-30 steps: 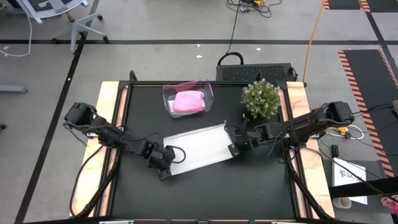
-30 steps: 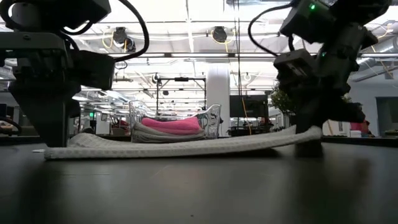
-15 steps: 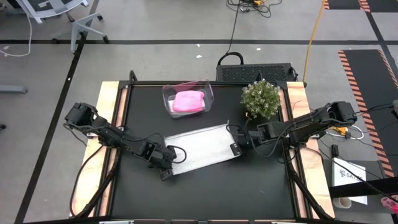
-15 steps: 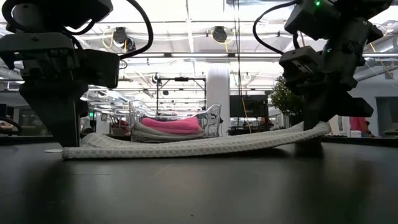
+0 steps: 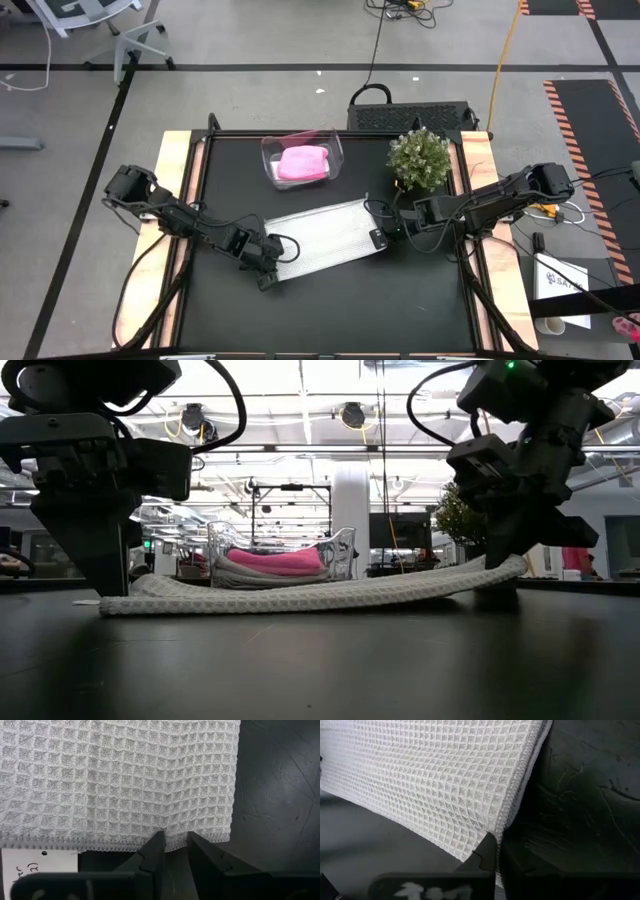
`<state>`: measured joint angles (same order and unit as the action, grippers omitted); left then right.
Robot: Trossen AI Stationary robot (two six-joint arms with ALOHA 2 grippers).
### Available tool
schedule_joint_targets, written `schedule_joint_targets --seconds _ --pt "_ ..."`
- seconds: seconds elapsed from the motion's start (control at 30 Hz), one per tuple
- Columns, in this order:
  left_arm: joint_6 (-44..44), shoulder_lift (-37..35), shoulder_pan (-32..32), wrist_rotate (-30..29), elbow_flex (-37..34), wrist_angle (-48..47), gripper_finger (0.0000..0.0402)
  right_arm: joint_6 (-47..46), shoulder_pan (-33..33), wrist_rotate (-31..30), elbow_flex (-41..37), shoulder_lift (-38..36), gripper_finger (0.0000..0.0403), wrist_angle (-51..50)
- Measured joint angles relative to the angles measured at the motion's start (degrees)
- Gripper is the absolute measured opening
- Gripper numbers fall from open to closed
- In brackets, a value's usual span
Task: Fold microfiber towels
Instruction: Fold the gray towel
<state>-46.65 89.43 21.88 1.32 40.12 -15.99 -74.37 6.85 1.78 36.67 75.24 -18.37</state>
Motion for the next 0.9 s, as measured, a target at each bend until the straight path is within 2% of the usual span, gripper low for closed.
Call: schedule_joint_targets --seconds 0.9 --pt "0.42 -0.04 -0.03 -1.31 0.02 0.00 0.0088 -2.97 -0.02 -0.20 0.02 -0.04 0.0000 2.65"
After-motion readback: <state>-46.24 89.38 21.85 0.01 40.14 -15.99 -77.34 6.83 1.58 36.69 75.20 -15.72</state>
